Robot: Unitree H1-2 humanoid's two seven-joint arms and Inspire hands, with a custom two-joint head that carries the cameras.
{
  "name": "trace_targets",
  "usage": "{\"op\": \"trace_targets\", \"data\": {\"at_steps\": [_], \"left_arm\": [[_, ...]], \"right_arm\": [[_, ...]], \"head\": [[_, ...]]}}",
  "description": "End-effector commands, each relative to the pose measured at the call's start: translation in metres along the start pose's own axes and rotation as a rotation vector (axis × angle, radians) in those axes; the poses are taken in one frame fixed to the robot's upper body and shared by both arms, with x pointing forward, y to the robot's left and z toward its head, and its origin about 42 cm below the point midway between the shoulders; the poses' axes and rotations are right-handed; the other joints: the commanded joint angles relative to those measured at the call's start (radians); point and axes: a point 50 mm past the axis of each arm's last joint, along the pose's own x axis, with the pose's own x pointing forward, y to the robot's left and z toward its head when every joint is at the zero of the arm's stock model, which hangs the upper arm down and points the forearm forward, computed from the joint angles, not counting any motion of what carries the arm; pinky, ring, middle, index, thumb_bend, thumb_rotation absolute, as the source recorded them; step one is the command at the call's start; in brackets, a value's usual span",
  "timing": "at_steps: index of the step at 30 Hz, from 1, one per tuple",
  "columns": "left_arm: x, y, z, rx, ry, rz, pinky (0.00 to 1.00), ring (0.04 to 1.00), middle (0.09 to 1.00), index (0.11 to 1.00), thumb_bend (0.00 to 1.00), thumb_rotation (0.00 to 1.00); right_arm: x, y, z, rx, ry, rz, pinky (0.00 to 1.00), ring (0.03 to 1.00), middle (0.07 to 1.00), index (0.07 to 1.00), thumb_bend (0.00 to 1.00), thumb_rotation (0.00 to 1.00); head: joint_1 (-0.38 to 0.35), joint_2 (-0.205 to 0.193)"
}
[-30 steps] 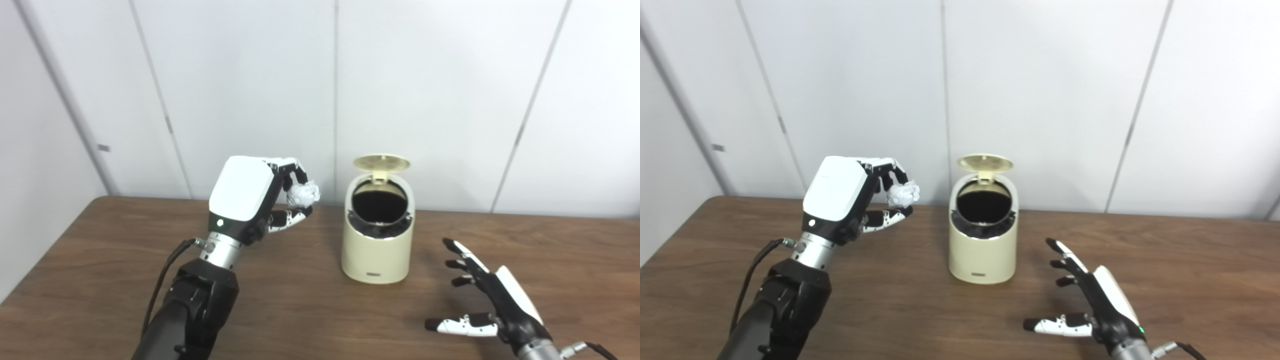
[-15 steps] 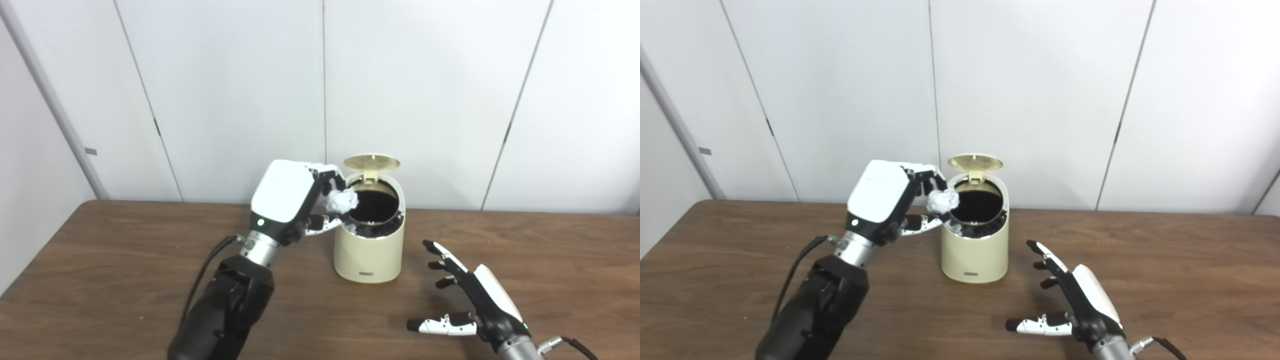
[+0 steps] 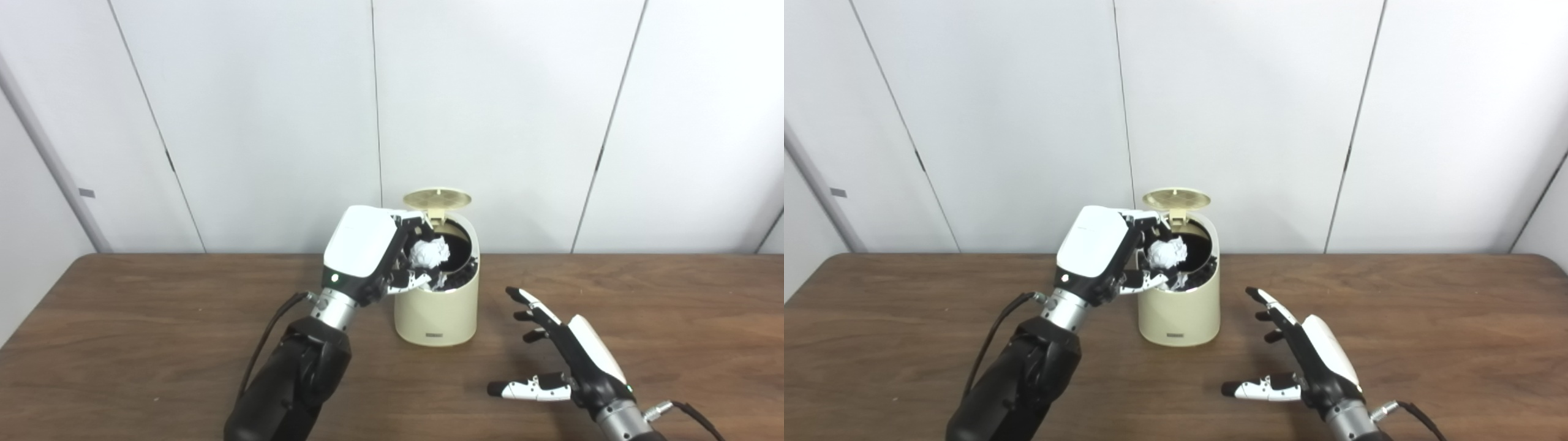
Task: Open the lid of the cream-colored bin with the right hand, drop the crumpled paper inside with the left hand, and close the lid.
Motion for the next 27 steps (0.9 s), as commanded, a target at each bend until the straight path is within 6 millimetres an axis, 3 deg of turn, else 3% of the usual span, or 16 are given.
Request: {"op": "trace_targets", "data": {"at_steps": [1,12,18,21,22,24,27], "left_arm": [[0.027,0.016,0.006,0.013,-0.046,0.088,0.3,0.387,0.445,0.509,0.52,0.0],[0.037,-0.002,-0.002,0.141,-0.052,0.159,0.21,0.323,0.413,0.52,0.52,0.0],[0.038,-0.006,-0.002,0.181,-0.023,0.121,0.23,0.36,0.426,0.526,0.52,0.0],[0.037,-0.007,-0.002,0.204,-0.006,0.074,0.3,0.446,0.464,0.525,0.52,0.0],[0.036,-0.007,-0.002,0.203,-0.001,0.06,0.34,0.483,0.538,0.595,0.68,0.07],[0.035,-0.007,-0.002,0.198,0.01,0.033,0.4,0.549,0.639,0.7,0.85,0.16],[0.033,-0.006,-0.001,0.194,0.022,-0.001,0.48,0.632,0.723,0.783,0.91,0.22]], "right_arm": [[0.008,-0.012,0.012,-0.017,-0.06,-0.037,0.67,0.833,0.917,0.912,0.78,0.29],[0.005,-0.012,0.012,-0.02,-0.062,-0.035,0.69,0.844,0.916,0.897,0.78,0.25],[0.002,-0.012,0.012,-0.018,-0.057,-0.035,0.67,0.834,0.916,0.9,0.78,0.26],[0.001,-0.012,0.011,-0.011,-0.055,-0.036,0.68,0.835,0.918,0.901,0.78,0.26],[0.001,-0.012,0.01,-0.008,-0.055,-0.036,0.68,0.837,0.919,0.902,0.78,0.26],[0.001,-0.013,0.009,-0.01,-0.056,-0.035,0.68,0.842,0.922,0.904,0.78,0.26],[0.001,-0.013,0.009,-0.014,-0.053,-0.036,0.68,0.838,0.92,0.905,0.78,0.27]], "head": [[-0.002,0.0],[-0.007,-0.001],[-0.007,0.002],[-0.004,0.004],[0.0,0.007],[0.001,0.008],[0.004,0.01]]}}
